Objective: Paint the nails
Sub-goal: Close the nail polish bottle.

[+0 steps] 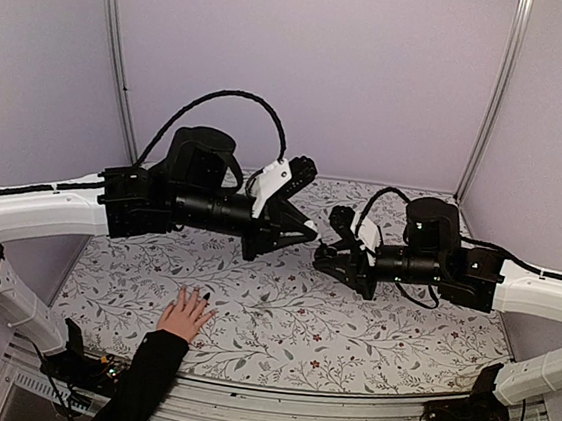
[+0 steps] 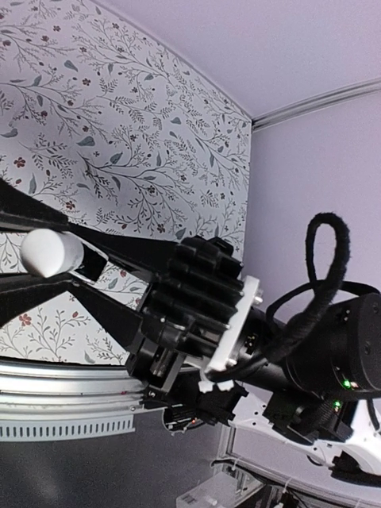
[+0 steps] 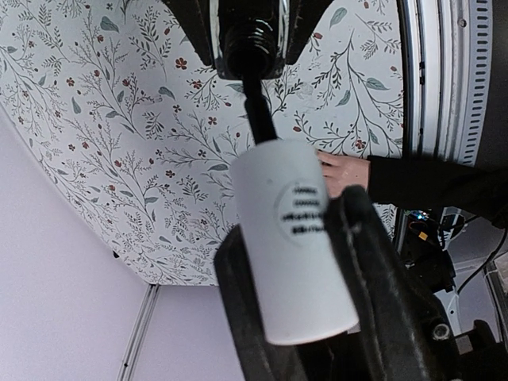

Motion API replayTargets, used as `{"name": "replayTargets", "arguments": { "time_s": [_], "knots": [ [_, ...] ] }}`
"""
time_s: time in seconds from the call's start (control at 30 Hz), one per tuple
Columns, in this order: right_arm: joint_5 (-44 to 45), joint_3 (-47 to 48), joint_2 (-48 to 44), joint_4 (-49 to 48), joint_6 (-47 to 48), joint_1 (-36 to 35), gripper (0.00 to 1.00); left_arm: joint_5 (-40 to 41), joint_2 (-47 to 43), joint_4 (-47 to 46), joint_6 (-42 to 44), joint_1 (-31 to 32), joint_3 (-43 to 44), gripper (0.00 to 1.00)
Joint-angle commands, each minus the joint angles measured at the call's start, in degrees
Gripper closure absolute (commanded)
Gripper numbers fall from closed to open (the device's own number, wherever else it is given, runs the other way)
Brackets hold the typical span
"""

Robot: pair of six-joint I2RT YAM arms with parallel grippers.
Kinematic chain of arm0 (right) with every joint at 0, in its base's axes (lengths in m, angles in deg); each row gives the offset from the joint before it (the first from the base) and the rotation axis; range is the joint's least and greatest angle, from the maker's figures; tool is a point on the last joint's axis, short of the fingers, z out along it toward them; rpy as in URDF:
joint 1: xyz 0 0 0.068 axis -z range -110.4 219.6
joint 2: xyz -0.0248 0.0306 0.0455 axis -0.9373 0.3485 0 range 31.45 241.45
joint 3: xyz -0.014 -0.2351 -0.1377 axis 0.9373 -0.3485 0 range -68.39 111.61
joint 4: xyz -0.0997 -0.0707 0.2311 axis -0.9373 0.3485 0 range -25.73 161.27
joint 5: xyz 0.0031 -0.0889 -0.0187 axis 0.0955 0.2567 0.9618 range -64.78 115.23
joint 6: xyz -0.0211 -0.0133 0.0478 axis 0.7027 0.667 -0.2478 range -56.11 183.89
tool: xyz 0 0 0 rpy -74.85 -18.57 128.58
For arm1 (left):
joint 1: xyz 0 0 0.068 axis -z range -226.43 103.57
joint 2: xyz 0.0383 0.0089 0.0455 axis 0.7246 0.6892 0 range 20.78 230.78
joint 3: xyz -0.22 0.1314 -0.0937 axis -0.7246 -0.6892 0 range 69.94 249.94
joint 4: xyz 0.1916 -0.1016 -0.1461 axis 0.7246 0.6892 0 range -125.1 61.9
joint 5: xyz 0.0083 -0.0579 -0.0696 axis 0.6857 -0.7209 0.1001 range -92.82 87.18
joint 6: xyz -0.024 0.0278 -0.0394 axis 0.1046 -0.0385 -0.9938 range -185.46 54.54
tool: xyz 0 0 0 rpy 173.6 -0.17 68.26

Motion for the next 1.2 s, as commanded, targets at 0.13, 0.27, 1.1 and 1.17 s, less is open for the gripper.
{"name": "replayTargets", "arguments": {
  "time_s": [0.13,0.27,1.1,1.17],
  "knots": [
    [-0.24,1.08,-1.68,-0.25,0.81,-0.72,1.0,-0.63,1.63,1.0,0.44,-0.3,1.02,1.0],
    [-0.31,1.27,-1.56,-0.25,0.93,-0.8,1.0,-1.1,2.12,1.34,0.43,-0.28,1.47,1.0],
    [-0.98,2.19,-1.83,1.32,1.74,-1.97,1.0,-2.1,6.27,4.04,-0.12,0.01,3.41,1.0],
    [-1.2,2.48,-1.95,1.5,1.74,-2.07,1.0,-1.69,7.12,4.76,-0.1,0.26,3.68,1.0]
  ]
}}
